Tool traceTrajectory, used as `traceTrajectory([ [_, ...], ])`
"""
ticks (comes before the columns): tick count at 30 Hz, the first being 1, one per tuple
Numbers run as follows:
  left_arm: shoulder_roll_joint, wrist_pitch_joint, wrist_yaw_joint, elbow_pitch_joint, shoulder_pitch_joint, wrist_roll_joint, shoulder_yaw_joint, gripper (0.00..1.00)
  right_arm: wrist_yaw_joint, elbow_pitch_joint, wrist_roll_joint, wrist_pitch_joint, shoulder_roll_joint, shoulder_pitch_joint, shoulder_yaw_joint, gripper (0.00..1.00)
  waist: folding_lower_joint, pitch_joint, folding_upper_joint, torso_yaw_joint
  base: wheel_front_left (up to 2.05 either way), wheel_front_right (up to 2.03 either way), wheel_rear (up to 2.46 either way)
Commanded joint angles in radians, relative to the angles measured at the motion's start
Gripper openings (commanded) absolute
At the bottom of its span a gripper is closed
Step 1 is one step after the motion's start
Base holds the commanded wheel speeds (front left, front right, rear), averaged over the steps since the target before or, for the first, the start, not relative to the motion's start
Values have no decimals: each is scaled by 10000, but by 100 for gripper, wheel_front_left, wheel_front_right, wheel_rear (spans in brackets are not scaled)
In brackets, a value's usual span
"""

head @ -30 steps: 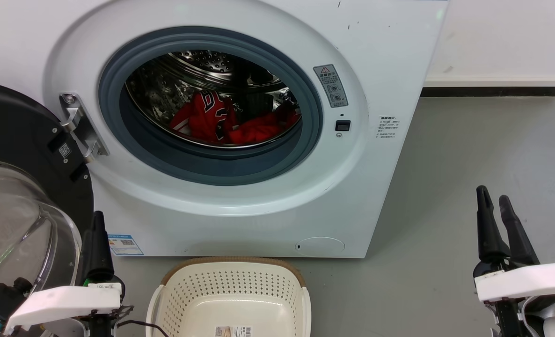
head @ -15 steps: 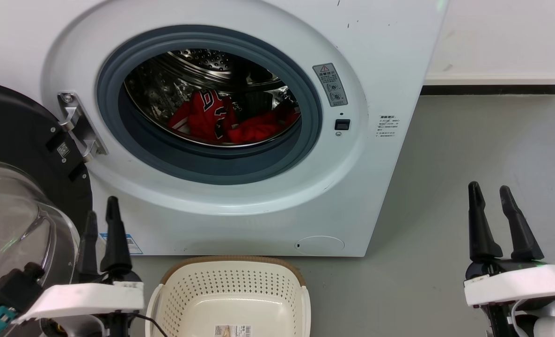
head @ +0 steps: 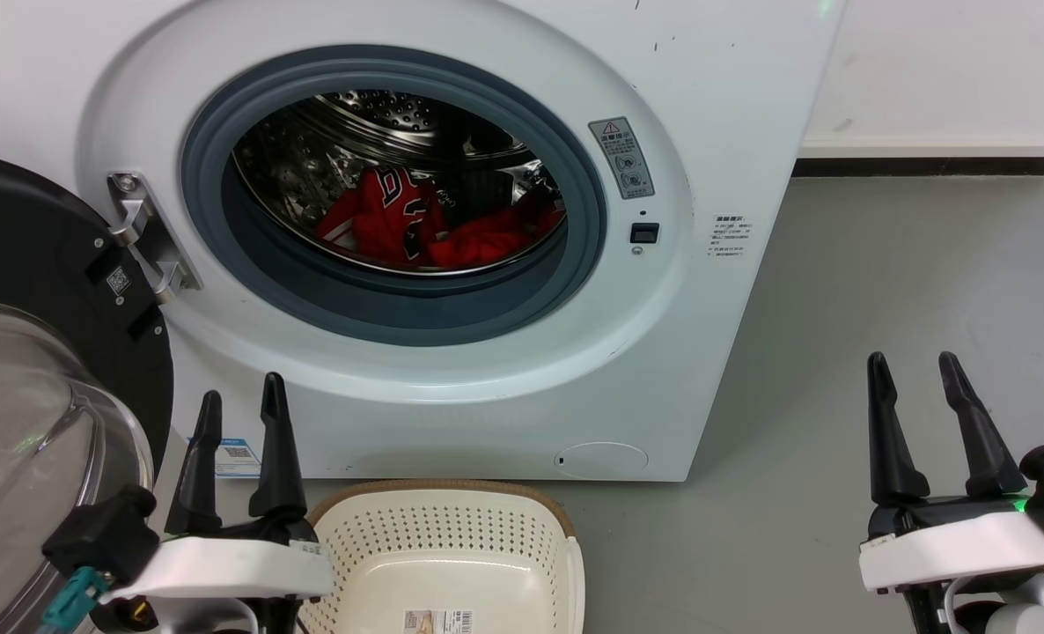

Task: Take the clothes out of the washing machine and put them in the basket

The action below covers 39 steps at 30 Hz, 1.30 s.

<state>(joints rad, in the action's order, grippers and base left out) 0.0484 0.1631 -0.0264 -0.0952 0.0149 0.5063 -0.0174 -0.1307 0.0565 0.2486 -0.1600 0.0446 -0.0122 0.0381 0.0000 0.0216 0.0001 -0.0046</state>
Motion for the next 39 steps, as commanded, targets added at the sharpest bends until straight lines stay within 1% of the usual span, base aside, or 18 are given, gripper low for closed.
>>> traceTrajectory([
  [1, 21, 89, 151, -19, 24, -327, 56, 100, 0, 83, -365, -118, 61, 45, 0, 100, 0, 1, -1, 8, 0, 0, 0],
  [7, 21, 228, 218, 510, 122, -1006, 410, 100, 0, -31, -989, -262, 62, 90, -32, 100, 0, -5, -1, 4, 0, 0, 0],
  [10, 21, 300, 109, 667, 137, -1428, 590, 100, 1, -116, -1319, -331, 64, 186, -57, 100, 0, -11, -1, 4, 0, 0, 0],
  [16, 21, 437, 101, 1366, 241, -2246, 826, 100, 1, -461, -1939, -466, 65, 268, -49, 100, 0, -38, -1, -23, 0, 0, 0],
  [19, 22, 496, 181, 1478, 189, -2671, 909, 100, 1, -533, -2260, -527, 68, 293, -69, 100, 0, -40, -1, -40, 0, 0, 0],
  [24, 61, 601, 422, 1262, 185, -3363, 1072, 100, 1, -548, -2805, -631, 71, 340, -71, 100, 0, -30, -1, -54, 0, 0, 0],
  [29, 213, 718, 601, 1182, 263, -3913, 1369, 100, 1, -548, -3189, -747, 73, 339, -179, 100, 0, -49, -1, -72, 0, 0, 0],
  [34, 235, 817, 358, 1677, 297, -4106, 1608, 100, 2, -677, -3366, -843, 74, 421, -333, 100, 0, -83, -1, -82, 0, 0, 0],
  [39, 195, 904, 237, 1766, 256, -4278, 1573, 100, 3, -1034, -3440, -933, 76, 491, -427, 100, 0, -87, -1, -83, 0, 0, 0],
])
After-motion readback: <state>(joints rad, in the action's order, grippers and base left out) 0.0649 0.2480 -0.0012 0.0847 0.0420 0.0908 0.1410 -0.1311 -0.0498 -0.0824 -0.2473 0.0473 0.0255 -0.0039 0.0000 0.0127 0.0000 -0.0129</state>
